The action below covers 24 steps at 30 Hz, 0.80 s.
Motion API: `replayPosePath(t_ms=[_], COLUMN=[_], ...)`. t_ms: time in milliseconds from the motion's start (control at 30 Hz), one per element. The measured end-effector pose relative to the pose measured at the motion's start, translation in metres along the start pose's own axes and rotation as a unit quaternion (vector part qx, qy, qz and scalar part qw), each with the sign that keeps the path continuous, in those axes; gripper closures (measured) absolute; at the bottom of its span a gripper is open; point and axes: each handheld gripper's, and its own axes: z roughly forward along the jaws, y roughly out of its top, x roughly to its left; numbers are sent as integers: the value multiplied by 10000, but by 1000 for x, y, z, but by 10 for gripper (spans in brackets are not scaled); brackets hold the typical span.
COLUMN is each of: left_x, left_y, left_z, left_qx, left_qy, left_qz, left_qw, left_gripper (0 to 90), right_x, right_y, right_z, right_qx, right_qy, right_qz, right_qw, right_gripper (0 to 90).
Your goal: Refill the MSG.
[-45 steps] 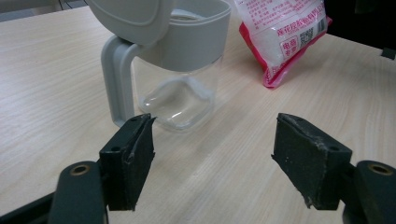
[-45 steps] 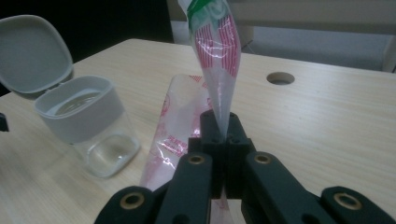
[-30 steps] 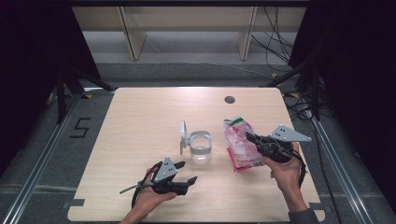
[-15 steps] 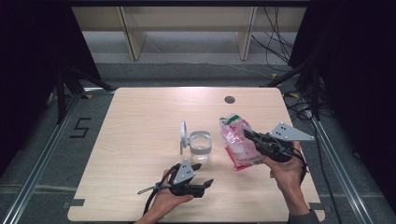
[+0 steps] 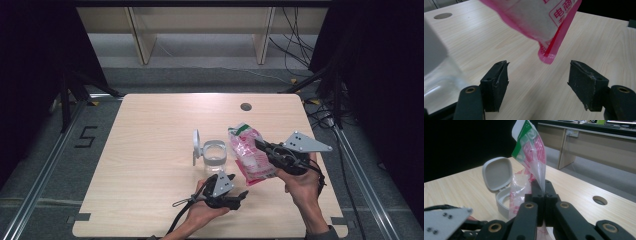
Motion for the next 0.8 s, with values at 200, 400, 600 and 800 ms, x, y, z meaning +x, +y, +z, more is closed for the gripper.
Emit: replayPosePath(t_ms=[200, 400, 600, 800], left_x=[-4, -7, -10, -12], left_y=[7, 9, 7, 9], left_z=[9, 14, 16, 13], left_qx=[-39, -296, -522, -530], left_qy=[255, 288, 416, 619], left_qz=[27, 91, -115, -110], left_qw=[9997, 9991, 9977, 9966], left_gripper=[337, 473, 751, 766], right_x=[7, 11, 14, 11], right_y=[5, 10, 12, 13], right_z=[0, 1, 3, 4], right_qx=[-40, -109, -147, -159], right_qy=[80, 166, 153, 109], right_qz=[3, -118, -111, -19], right_qw=[10000, 9997, 9997, 9998], right_gripper=[900, 900, 900, 900])
